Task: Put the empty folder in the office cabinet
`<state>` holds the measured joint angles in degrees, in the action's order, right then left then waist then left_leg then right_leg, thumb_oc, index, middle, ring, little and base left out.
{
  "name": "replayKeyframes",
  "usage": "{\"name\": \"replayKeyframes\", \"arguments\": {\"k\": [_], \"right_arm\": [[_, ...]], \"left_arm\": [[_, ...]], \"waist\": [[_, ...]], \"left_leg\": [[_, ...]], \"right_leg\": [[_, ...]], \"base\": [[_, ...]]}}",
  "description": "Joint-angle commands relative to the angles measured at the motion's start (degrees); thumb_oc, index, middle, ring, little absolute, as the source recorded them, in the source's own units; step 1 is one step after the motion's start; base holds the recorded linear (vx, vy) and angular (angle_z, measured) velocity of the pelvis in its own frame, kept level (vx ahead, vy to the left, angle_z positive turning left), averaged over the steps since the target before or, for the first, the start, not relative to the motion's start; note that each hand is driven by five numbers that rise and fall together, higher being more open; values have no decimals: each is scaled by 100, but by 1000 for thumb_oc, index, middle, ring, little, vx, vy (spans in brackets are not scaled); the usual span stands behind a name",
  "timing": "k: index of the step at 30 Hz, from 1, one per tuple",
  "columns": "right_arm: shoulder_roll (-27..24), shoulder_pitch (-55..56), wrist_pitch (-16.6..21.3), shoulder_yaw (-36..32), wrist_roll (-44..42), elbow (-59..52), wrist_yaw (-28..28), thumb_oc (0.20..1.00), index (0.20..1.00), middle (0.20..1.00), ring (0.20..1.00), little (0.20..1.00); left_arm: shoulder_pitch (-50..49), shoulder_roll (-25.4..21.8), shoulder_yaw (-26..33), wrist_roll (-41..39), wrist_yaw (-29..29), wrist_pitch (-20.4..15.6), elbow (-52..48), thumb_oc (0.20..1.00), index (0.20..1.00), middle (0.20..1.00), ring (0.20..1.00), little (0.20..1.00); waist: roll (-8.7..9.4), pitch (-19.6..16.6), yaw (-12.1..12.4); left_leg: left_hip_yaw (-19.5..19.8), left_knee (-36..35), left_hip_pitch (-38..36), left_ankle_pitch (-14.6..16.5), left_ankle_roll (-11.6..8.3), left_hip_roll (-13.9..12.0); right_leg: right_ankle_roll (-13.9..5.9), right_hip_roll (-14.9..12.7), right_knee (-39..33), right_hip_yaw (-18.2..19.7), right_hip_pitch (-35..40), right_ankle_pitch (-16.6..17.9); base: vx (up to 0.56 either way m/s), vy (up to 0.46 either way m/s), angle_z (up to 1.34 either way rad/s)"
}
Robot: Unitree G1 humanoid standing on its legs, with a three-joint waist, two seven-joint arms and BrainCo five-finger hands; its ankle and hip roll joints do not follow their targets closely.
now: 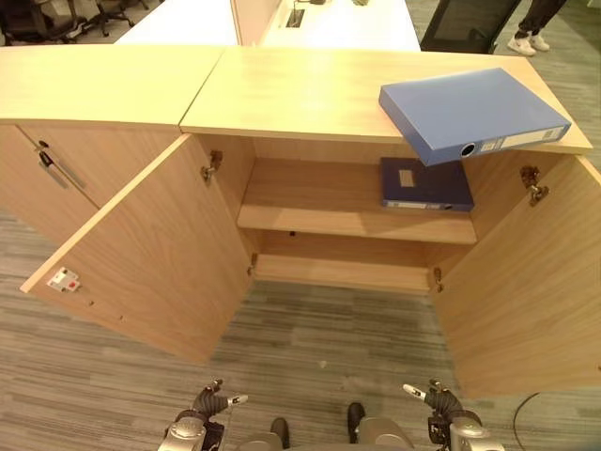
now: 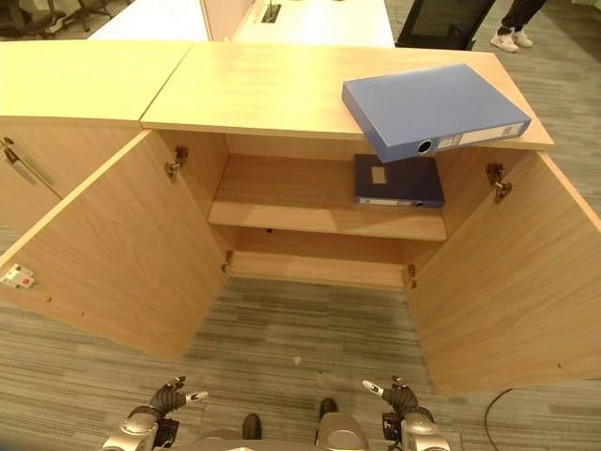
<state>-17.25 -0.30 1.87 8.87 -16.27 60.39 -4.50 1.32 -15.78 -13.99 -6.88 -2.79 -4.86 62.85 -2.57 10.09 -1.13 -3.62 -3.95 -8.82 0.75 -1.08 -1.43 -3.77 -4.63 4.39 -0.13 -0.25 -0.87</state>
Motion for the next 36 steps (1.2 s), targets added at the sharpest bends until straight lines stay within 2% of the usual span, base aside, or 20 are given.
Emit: {"name": "replayKeyframes", "arguments": {"k": [1, 6, 7, 9, 10, 11, 13, 14, 15, 16, 18, 21, 25, 27, 29, 30, 31, 32, 34, 36], "right_arm": [[-125, -126, 74, 127, 128, -137, -16, 1000, 1000, 1000, 1000, 1000], [-73, -144, 78, 71, 69, -117, -25, 1000, 1000, 1000, 1000, 1000], [-85, -188, 85, 42, 30, -118, -53, 1000, 1000, 1000, 1000, 1000], [-76, -185, 103, 0, -10, -150, -61, 1000, 1000, 1000, 1000, 1000], [-77, -183, 102, 0, -10, -152, -61, 1000, 1000, 1000, 1000, 1000], [-114, -173, 103, -58, -20, -169, -95, 1000, 1000, 1000, 1000, 1000], [-143, -196, 115, -81, -56, -184, -135, 1000, 1000, 1000, 1000, 1000], [-144, -196, 114, -82, -57, -184, -136, 1000, 1000, 1000, 1000, 1000], [-178, -262, 108, -93, -94, -159, -171, 1000, 1000, 1000, 1000, 1000], [-198, -283, 106, -99, -106, -144, -189, 1000, 1000, 1000, 1000, 1000], [-228, -327, 101, -102, -102, -135, -211, 1000, 1000, 1000, 1000, 1000], [-285, -289, 97, -124, -94, -146, -197, 1000, 1000, 1000, 1000, 1000], [-382, -203, 130, -164, -126, -91, -168, 1000, 1000, 1000, 1000, 1000], [-498, -254, 140, -163, -187, 23, -162, 1000, 1000, 1000, 1000, 1000], [-566, -254, 157, -158, -220, 61, -147, 1000, 1000, 1000, 1000, 1000], [-568, -256, 158, -158, -220, 62, -146, 1000, 1000, 1000, 1000, 1000], [-595, -254, 163, -158, -217, 71, -146, 1000, 1000, 1000, 1000, 1000], [-662, -240, 142, -203, -233, 82, -187, 1000, 1000, 1000, 1000, 1000], [-734, -229, 159, -228, -298, 49, -217, 1000, 1000, 1000, 1000, 1000], [-751, -217, 123, -231, -323, 102, -226, 1000, 1000, 1000, 1000, 1000]], "left_arm": [[44, -127, 99, 210, 19, -109, -6, 1000, 1000, 1000, 1000, 1000], [84, -180, 113, 240, 16, -102, -32, 1000, 1000, 1000, 1000, 1000], [111, -199, 136, 190, 2, -92, -63, 1000, 1000, 1000, 1000, 1000], [106, -210, 142, 151, 18, -107, -92, 1000, 1000, 1000, 1000, 1000], [106, -210, 142, 150, 18, -106, -92, 1000, 1000, 1000, 1000, 1000], [74, -228, 159, 126, 26, -115, -138, 1000, 1000, 1000, 1000, 1000], [78, -237, 142, 109, 27, -123, -163, 1000, 1000, 1000, 1000, 1000], [79, -237, 142, 108, 27, -123, -162, 1000, 1000, 1000, 1000, 1000], [96, -224, 146, 74, 39, -122, -157, 1000, 1000, 1000, 1000, 1000], [104, -218, 154, 67, 40, -127, -147, 1000, 1000, 1000, 1000, 1000], [124, -206, 182, 47, 29, -126, -103, 1000, 1000, 1000, 1000, 1000], [130, -208, 195, 92, 19, -135, -39, 1000, 1000, 1000, 1000, 1000], [118, -161, 164, 79, 42, -159, -16, 1000, 1000, 1000, 1000, 1000], [168, -86, 177, -69, -4, -166, 35, 1000, 1000, 1000, 1000, 1000], [207, -47, 217, -233, -23, -174, 15, 1000, 1000, 1000, 1000, 1000], [209, -45, 217, -234, -23, -174, 16, 1000, 1000, 1000, 1000, 1000], [214, -35, 230, -292, -33, -176, 4, 1000, 1000, 1000, 1000, 1000], [263, -18, 208, -413, -80, -164, -89, 1000, 1000, 1000, 1000, 1000], [335, -11, 186, -527, -112, -178, -189, 1000, 1000, 1000, 1000, 1000], [362, -27, 196, -559, -144, -168, -178, 1000, 1000, 1000, 1000, 1000]], "waist": [[302, 62, -29], [267, 180, -94], [237, 285, -119], [180, 321, -127], [182, 316, -126], [186, 303, -122], [199, 292, -145], [189, 292, -149], [195, 284, -193], [181, 280, -223], [140, 309, -304], [87, 345, -490], [39, 277, -592], [-67, 307, -731], [-126, 351, -748], [-129, 350, -754], [-127, 387, -740], [-52, 552, -662], [113, 709, -583], [282, 720, -539]], "left_leg": [[95, 101, 121, 261, -127, -46], [-1, -12, -8, 290, -28, -11], [-91, -21, -43, 298, 8, -32], [-164, -17, -122, 356, 5, -76], [-165, -17, -118, 357, 5, -73], [-284, -26, -230, 463, -15, -67], [-338, -35, -279, 518, -42, -45], [-334, -36, -282, 520, -46, -58], [-366, -60, -331, 578, -82, -35], [-370, -64, -383, 620, -102, -38], [-372, -53, -482, 703, -155, -85], [-339, 17, -717, 893, -264, -201], [-295, 250, -766, 1037, -347, -306], [-228, 777, -537, 885, -483, -559], [-189, 1270, -296, 619, -587, -688], [-181, 1290, -281, 628, -594, -695], [-136, 1613, -132, 381, -618, -761], [162, 2513, 398, -152, -611, -754], [381, 3326, 840, -371, -595, -578], [323, 3494, 1123, -348, -569, -540]], "right_leg": [[-482, -491, 40, 0, 331, -127], [-680, -476, 846, 60, -122, -41], [-810, -500, 1298, -52, -393, 194], [-870, -559, 1609, -282, -606, 249], [-871, -562, 1621, -279, -617, 243], [-815, -772, 1417, -657, -682, 231], [-695, -836, 925, -960, -660, 255], [-691, -824, 902, -972, -644, 264], [-647, -798, 371, -1015, -714, 407], [-651, -777, 169, -1005, -742, 499], [-693, -755, -38, -981, -958, 663], [-743, -754, -32, -800, -1252, 764], [-630, -745, 44, -764, -1167, 740], [-439, -602, 431, -689, -1295, 516], [-240, -502, 709, -660, -1282, 206], [-234, -500, 726, -666, -1292, 192], [-134, -446, 809, -650, -1243, 59], [70, -410, 923, -615, -1091, -153], [220, -390, 938, -575, -945, -263], [260, -445, 867, -550, -822, -322]], "base": [[-13, 126, -23], [-13, 70, -13], [-21, 38, -14], [21, 23, -30], [113, -13, -35], [118, -62, -36], [117, -94, -44], [132, -145, -60], [160, -145, -49], [224, -193, -49], [210, -154, -22], [257, -170, -10], [178, -157, 8], [128, -226, 3], [73, -164, 23], [70, -141, 26], [96, -245, 8], [122, -323, 5], [99, -281, 14], [124, -175, 0]]}}
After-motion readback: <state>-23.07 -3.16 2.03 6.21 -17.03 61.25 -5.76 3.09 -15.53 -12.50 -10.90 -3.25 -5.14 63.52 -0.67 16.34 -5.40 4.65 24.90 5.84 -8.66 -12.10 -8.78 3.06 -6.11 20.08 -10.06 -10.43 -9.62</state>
